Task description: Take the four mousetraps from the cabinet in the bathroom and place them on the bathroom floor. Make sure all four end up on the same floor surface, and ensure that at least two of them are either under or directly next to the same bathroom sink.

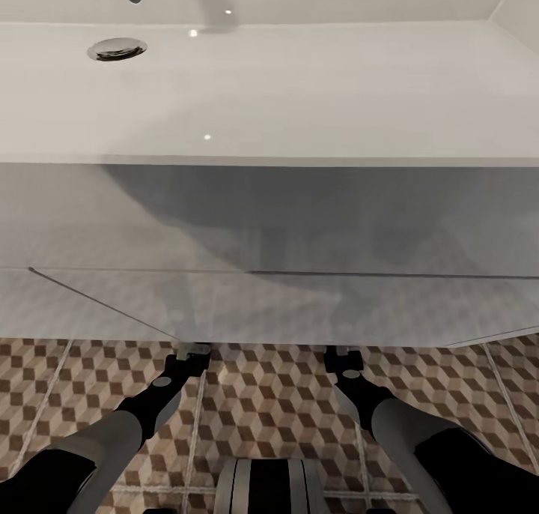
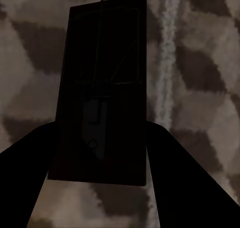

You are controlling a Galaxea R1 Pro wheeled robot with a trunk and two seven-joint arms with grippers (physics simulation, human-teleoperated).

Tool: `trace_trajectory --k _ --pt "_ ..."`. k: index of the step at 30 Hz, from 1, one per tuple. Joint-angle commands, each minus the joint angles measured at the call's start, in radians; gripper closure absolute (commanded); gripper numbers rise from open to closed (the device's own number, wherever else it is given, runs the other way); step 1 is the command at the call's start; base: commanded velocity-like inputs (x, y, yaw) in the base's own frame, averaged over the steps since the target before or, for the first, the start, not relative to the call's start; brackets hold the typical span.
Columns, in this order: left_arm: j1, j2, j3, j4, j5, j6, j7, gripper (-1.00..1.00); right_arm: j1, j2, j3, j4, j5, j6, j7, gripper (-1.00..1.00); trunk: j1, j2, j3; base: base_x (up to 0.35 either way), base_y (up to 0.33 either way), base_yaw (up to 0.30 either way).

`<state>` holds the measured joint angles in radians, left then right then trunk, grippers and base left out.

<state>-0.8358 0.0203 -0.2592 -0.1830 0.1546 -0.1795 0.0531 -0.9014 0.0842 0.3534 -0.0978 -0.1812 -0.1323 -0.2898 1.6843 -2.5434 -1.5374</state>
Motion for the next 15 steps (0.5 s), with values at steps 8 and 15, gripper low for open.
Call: trace_trajectory --k 8,15 --pt "0.000 0.000 -0.008 0.001 0.008 -0.003 0.005 1.00 -0.001 0.000 0.009 0.002 -0.012 -0.004 -0.002 1.00 0.000 0.000 -0.001 0.000 0.000 0.000" --pt "0.000 0.000 -0.008 0.017 0.008 -0.001 0.001 1.00 0.004 0.001 0.009 0.024 -0.011 -0.005 -0.001 1.00 0.000 0.000 -0.001 0.000 0.000 0.000"
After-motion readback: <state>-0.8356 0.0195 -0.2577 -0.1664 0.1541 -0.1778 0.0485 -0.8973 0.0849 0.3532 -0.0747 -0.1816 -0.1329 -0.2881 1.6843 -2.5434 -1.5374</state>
